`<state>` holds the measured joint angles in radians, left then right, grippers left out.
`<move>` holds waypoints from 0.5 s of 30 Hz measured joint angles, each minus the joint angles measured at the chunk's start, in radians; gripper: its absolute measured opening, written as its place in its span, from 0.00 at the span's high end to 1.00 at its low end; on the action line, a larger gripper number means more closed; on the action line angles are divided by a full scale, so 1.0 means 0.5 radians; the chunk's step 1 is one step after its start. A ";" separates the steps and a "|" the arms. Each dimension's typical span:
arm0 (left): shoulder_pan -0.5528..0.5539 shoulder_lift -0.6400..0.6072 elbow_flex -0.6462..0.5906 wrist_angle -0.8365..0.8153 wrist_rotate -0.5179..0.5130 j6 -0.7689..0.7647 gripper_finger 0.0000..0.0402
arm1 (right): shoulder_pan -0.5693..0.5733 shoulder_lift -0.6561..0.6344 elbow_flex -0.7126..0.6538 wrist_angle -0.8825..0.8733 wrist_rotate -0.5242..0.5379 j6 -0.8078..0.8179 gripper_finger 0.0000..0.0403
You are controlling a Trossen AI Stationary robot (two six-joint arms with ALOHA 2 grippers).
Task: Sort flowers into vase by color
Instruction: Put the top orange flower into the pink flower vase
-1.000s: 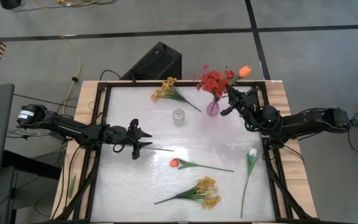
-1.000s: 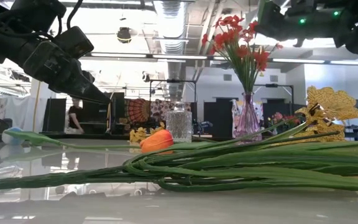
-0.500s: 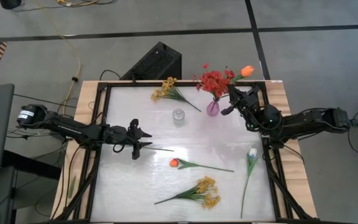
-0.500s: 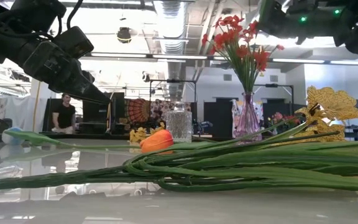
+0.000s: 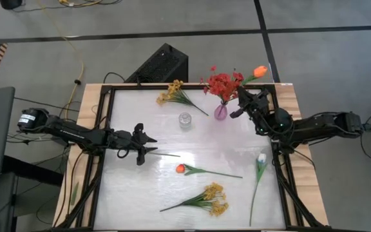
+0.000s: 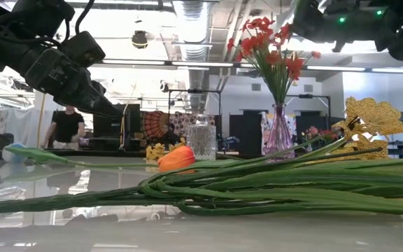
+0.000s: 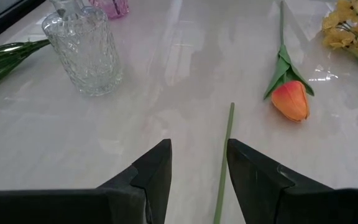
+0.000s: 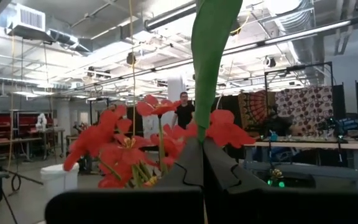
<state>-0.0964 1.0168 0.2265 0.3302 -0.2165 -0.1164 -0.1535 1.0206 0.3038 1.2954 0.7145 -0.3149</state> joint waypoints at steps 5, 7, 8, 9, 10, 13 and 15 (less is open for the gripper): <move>0.000 0.000 0.000 0.001 0.000 -0.003 0.64 | 0.000 0.000 0.000 -0.082 0.003 -0.003 0.96; 0.000 0.000 0.000 0.000 0.000 -0.004 0.64 | 0.000 0.000 0.000 -0.165 0.005 0.000 0.96; 0.000 0.000 0.001 0.000 0.000 -0.004 0.64 | 0.000 0.000 0.000 -0.212 0.006 0.007 0.96; 0.000 0.000 0.000 0.000 0.000 -0.004 0.64 | 0.000 0.000 0.000 -0.260 0.006 0.030 0.96; 0.000 0.000 0.000 0.000 0.000 -0.005 0.64 | -0.002 0.000 0.000 -0.303 0.006 0.074 0.96; 0.000 0.000 0.001 0.001 0.000 -0.008 0.64 | -0.017 0.000 0.000 -0.418 0.007 0.158 0.96; 0.000 0.000 0.000 0.000 0.000 -0.009 0.64 | -0.022 0.002 0.000 -0.475 0.013 0.166 0.96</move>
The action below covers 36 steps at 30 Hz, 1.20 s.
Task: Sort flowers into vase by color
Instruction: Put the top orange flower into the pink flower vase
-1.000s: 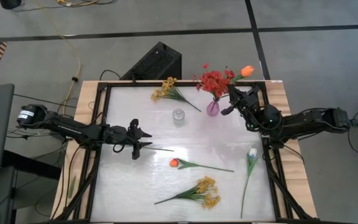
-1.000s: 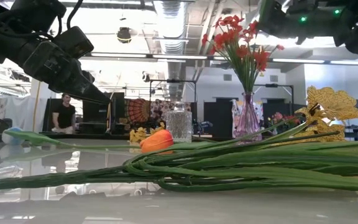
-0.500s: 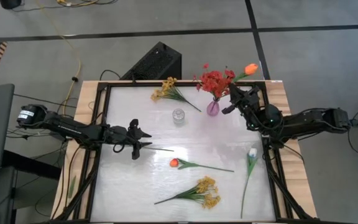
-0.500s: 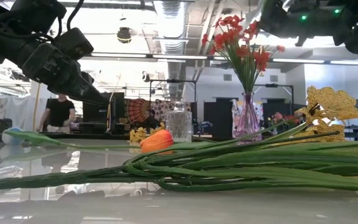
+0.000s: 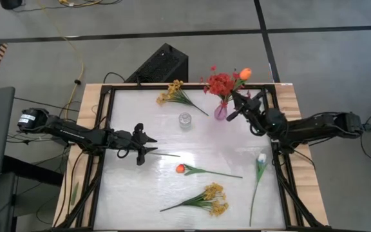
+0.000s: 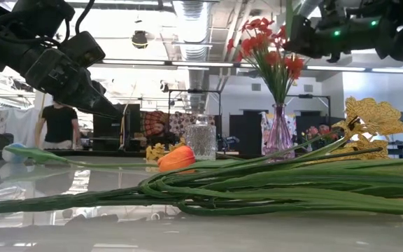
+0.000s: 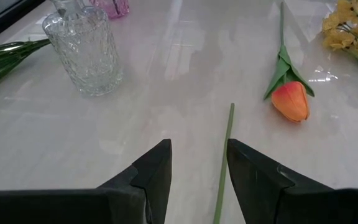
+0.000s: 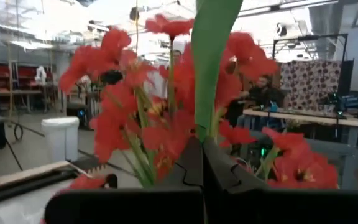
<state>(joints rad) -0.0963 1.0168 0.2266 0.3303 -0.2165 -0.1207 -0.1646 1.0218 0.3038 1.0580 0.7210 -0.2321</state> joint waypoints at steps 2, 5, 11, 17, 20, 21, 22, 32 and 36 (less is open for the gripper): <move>0.000 0.000 0.000 0.000 0.000 -0.007 0.64 | -0.001 0.020 0.000 -0.014 0.022 0.009 0.96; 0.000 0.000 0.000 0.000 0.000 -0.008 0.64 | 0.000 0.074 0.000 -0.019 0.023 0.014 0.96; 0.000 0.000 0.000 0.000 0.001 -0.009 0.64 | -0.002 0.236 0.000 -0.023 0.044 0.020 0.96; 0.000 0.000 0.000 0.000 0.001 -0.012 0.64 | -0.002 0.356 0.000 -0.023 0.087 0.045 0.93; 0.000 0.000 0.000 -0.001 0.001 -0.012 0.64 | 0.006 0.346 0.000 -0.040 0.089 -0.016 0.84; 0.000 0.000 0.000 -0.004 0.001 -0.012 0.64 | 0.013 0.334 0.000 -0.049 0.105 -0.022 0.81; 0.000 0.000 0.000 -0.006 0.001 -0.012 0.64 | 0.017 0.317 0.000 -0.056 0.137 -0.024 0.78; -0.001 0.000 0.000 -0.012 0.001 -0.014 0.64 | 0.198 0.032 0.006 -0.179 0.442 -0.224 0.57; -0.001 0.000 0.000 -0.011 0.001 -0.014 0.64 | 0.250 -0.105 0.105 -0.771 0.455 0.025 0.50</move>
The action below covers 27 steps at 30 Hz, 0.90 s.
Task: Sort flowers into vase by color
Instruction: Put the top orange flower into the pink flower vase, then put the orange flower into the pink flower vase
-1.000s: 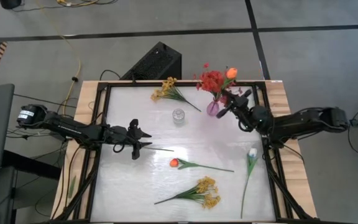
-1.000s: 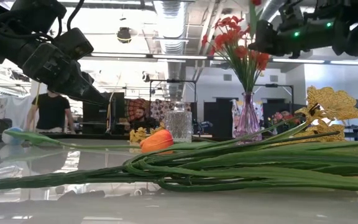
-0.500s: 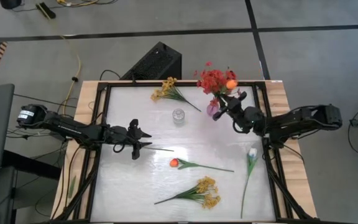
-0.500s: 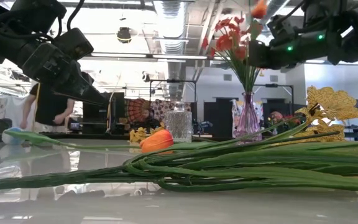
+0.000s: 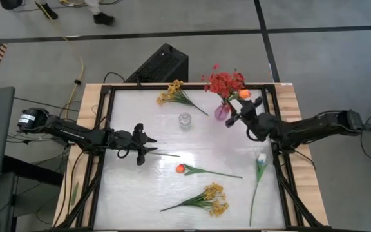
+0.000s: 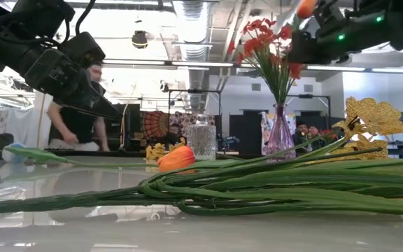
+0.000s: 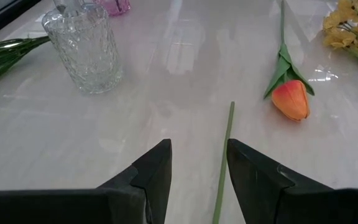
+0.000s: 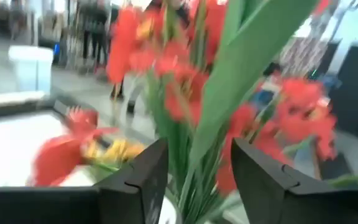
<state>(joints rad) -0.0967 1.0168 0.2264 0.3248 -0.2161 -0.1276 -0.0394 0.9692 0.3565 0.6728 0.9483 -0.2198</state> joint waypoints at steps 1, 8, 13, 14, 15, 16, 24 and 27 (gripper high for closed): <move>0.000 0.000 0.000 0.001 0.000 0.000 0.64 | -0.007 -0.021 0.045 -0.191 -0.007 0.109 0.49; 0.000 0.000 0.001 0.002 0.001 -0.032 0.64 | -0.096 -0.029 0.458 -1.433 -0.201 0.673 0.38; 0.000 0.000 0.001 0.000 0.005 -0.032 0.64 | -0.154 0.002 0.810 -2.233 -0.678 0.975 0.36; 0.000 0.000 0.000 0.000 0.005 -0.032 0.64 | -0.158 0.007 0.869 -2.395 -0.758 1.016 0.36; 0.000 0.000 0.000 -0.002 0.005 -0.033 0.64 | -0.157 0.017 0.918 -2.518 -0.833 1.054 0.36; 0.000 0.000 0.000 -0.006 0.005 -0.034 0.64 | -0.149 0.022 0.971 -2.619 -0.918 1.101 0.36; 0.000 0.000 0.000 -0.010 0.035 -0.050 0.64 | 0.112 0.065 1.087 -2.795 -1.701 1.515 0.36; 0.000 -0.001 0.000 -0.009 0.039 -0.052 0.64 | 0.335 0.147 1.087 -2.750 -1.736 1.713 0.37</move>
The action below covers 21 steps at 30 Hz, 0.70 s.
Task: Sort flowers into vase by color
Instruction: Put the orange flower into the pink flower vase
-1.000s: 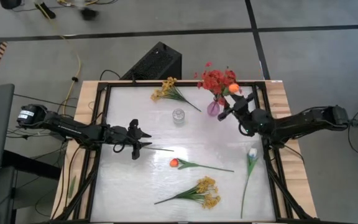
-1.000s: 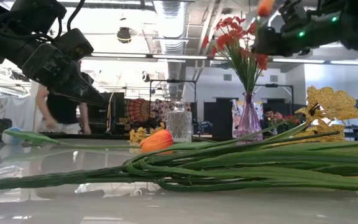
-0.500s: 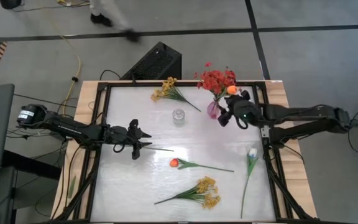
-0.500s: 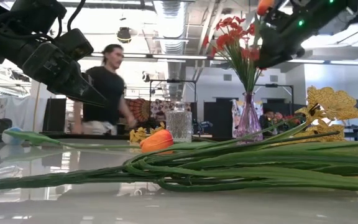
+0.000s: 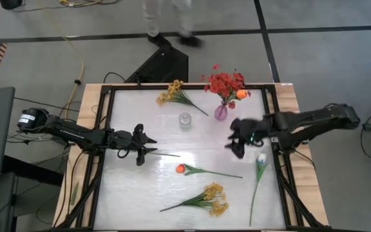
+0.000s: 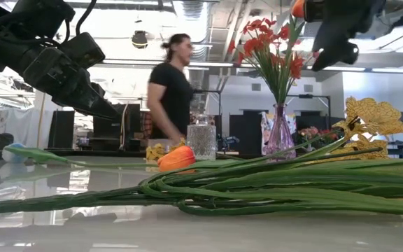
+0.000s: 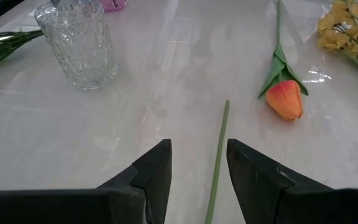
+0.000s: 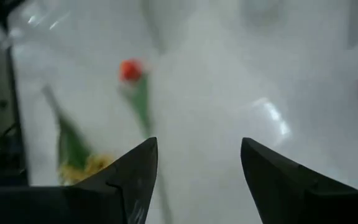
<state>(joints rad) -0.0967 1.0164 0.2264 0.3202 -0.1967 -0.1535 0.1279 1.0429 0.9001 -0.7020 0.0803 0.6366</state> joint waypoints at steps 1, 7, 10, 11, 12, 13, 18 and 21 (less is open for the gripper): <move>0.000 0.000 0.000 0.001 0.001 0.000 0.64 | 0.082 0.044 -0.001 0.033 0.000 0.051 0.37; 0.000 0.000 0.000 0.018 0.001 -0.002 0.64 | 0.481 0.463 -0.001 0.436 0.101 0.082 0.37; 0.000 0.000 0.000 0.018 0.004 -0.006 0.64 | 0.530 0.698 -0.002 0.634 0.147 0.086 0.37; 0.000 0.000 0.000 0.020 0.004 -0.013 0.64 | 0.531 0.782 -0.002 0.678 0.150 0.088 0.37; 0.000 0.000 0.000 0.020 0.004 -0.017 0.64 | 0.526 0.860 -0.002 0.718 0.152 0.088 0.37; 0.000 0.000 0.000 0.020 0.004 -0.017 0.64 | 0.521 0.935 -0.002 0.754 0.152 0.087 0.37; 0.000 0.000 0.000 0.021 0.005 -0.025 0.64 | 0.481 1.263 0.080 0.750 0.149 -0.010 0.37; 0.000 0.000 0.000 0.021 0.005 -0.025 0.64 | 0.457 1.406 0.193 0.634 0.151 -0.068 0.37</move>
<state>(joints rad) -0.0967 1.0164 0.2264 0.3309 -0.1944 -0.1661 0.3566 1.7459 0.9968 -0.3852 0.1558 0.6026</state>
